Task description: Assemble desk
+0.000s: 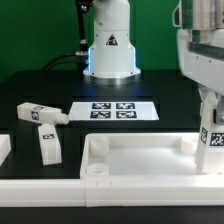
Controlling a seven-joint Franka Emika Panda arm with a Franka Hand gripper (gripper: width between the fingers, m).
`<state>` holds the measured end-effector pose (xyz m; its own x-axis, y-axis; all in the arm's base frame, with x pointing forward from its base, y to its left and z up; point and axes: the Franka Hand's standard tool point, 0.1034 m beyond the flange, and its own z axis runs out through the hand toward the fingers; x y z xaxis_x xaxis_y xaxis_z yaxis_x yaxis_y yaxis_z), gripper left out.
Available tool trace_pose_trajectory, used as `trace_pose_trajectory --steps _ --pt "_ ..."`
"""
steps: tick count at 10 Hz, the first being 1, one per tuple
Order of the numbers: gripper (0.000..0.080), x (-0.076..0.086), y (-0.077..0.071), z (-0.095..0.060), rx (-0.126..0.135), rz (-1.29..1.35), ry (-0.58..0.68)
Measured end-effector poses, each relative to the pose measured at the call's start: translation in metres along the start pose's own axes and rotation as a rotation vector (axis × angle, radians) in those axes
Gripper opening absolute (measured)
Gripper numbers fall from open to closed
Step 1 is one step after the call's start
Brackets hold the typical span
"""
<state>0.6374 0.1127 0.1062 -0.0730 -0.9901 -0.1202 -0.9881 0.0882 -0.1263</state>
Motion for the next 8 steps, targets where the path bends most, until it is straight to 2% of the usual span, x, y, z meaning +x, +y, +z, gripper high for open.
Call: trace_pose_trajectory --steps 2,3,4,5,6,8 --pt "0.0288 -0.002 0.002 0.000 -0.004 -0.085 0.003" --pt "0.0467 -0.005 0.003 0.000 -0.008 -0.261 0.014" --pt "0.0583 -0.006 0.002 -0.002 -0.007 -0.449 0.014" --pt "0.0583 -0.008 0.003 -0.001 -0.013 -0.667 0.016" --pt "0.0636 -0.012 0.007 0.000 -0.025 -0.789 0.008" --pt "0.0646 -0.009 0.006 0.000 -0.024 -0.904 0.009"
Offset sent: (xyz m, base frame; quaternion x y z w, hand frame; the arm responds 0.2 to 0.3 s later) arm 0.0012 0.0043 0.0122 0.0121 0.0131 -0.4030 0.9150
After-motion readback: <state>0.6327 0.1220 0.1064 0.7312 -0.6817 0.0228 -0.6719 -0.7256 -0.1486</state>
